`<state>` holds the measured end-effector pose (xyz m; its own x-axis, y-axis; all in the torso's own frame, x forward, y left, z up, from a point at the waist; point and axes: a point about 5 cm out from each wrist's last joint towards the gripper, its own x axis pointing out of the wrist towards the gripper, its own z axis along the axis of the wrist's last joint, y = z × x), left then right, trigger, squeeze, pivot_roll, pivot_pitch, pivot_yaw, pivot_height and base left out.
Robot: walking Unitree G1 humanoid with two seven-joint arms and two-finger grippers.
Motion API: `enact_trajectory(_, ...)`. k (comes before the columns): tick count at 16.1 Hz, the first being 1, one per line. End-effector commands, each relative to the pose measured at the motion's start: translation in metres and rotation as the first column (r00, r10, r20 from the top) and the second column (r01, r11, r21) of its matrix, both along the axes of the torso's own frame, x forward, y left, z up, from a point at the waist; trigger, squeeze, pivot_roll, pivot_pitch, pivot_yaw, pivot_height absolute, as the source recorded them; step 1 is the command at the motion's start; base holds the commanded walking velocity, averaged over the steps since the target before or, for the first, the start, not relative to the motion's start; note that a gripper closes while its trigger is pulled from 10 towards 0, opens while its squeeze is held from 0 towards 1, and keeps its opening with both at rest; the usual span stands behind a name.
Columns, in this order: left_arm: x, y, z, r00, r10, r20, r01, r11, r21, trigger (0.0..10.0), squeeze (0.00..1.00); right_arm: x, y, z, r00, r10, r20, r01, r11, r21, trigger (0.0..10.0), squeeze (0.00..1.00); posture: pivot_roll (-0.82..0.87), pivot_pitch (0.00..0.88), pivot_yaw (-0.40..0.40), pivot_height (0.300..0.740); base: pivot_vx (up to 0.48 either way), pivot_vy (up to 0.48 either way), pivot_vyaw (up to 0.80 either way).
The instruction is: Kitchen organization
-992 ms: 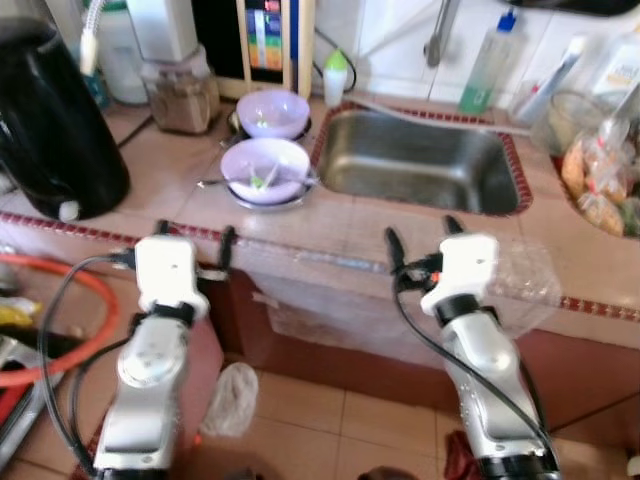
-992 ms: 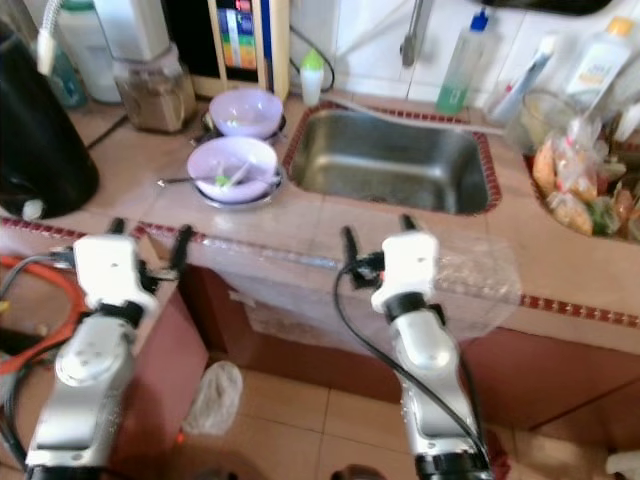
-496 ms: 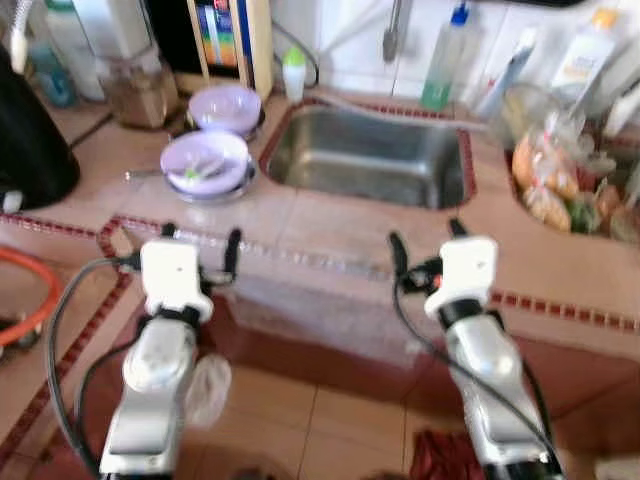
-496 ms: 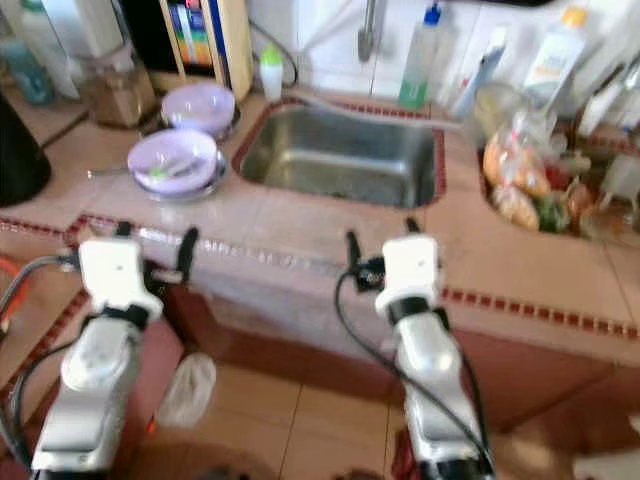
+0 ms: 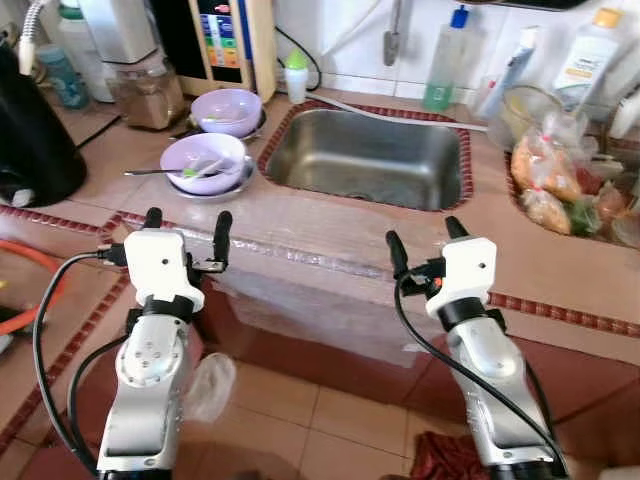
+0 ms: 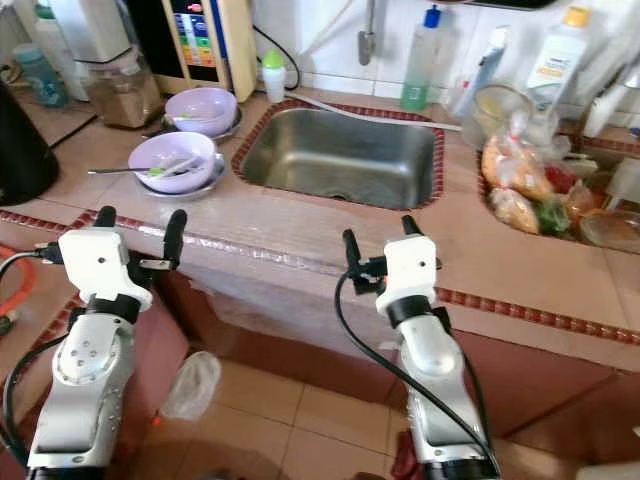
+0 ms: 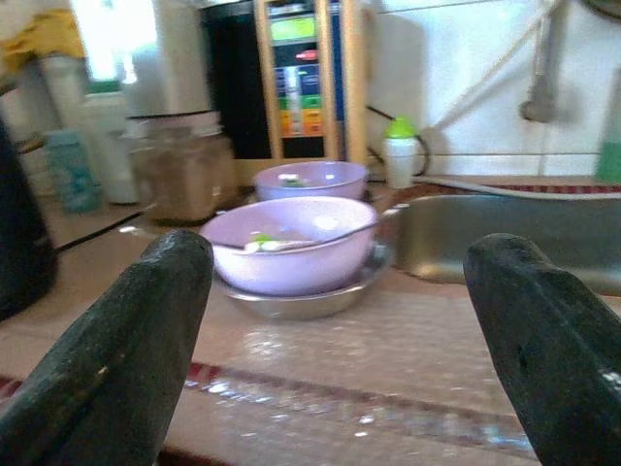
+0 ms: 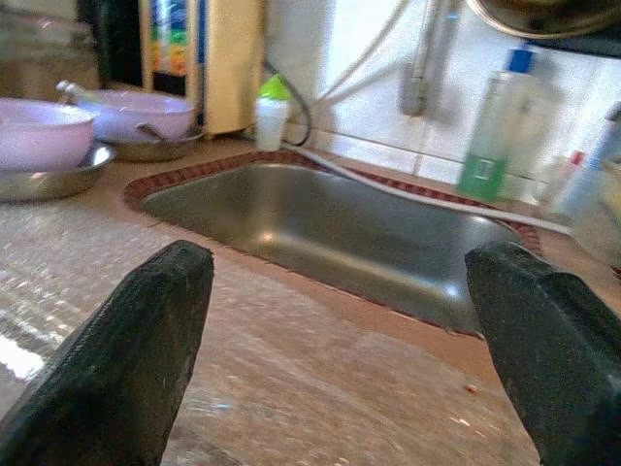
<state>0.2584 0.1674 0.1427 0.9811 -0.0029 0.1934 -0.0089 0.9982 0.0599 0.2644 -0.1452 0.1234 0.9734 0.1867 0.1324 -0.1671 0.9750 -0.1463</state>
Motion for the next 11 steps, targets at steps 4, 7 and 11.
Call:
enact_trajectory(4, 0.0003, 0.0044, 0.0045, 1.000, 0.014, 0.009, -0.014, 1.000, 0.006, 10.0, 0.00, 0.0015, 0.0031, 0.0049, 1.000, 0.015, 0.022, -0.016, 1.000, 0.020, 10.0, 0.00, 0.00, 0.000, 0.020, 0.740, 0.000, 0.000, 0.40)
enact_trajectory(7, 0.0008, 0.0029, 0.0056, 1.000, 0.002, 0.015, -0.002, 1.000, 0.008, 10.0, 0.00, 0.0013, 0.0036, 0.0043, 1.000, 0.017, 0.022, -0.017, 1.000, 0.021, 10.0, 0.00, 0.00, 0.002, 0.023, 0.740, 0.081, 0.000, 0.00)
enact_trajectory(11, 0.0017, 0.0009, 0.0060, 1.000, -0.011, 0.015, 0.011, 1.000, 0.007, 10.0, 0.00, 0.0003, 0.0039, 0.0030, 1.000, 0.019, 0.018, -0.019, 1.000, 0.017, 10.0, 0.00, 0.00, 0.004, 0.026, 0.740, 0.293, 0.000, 0.00)
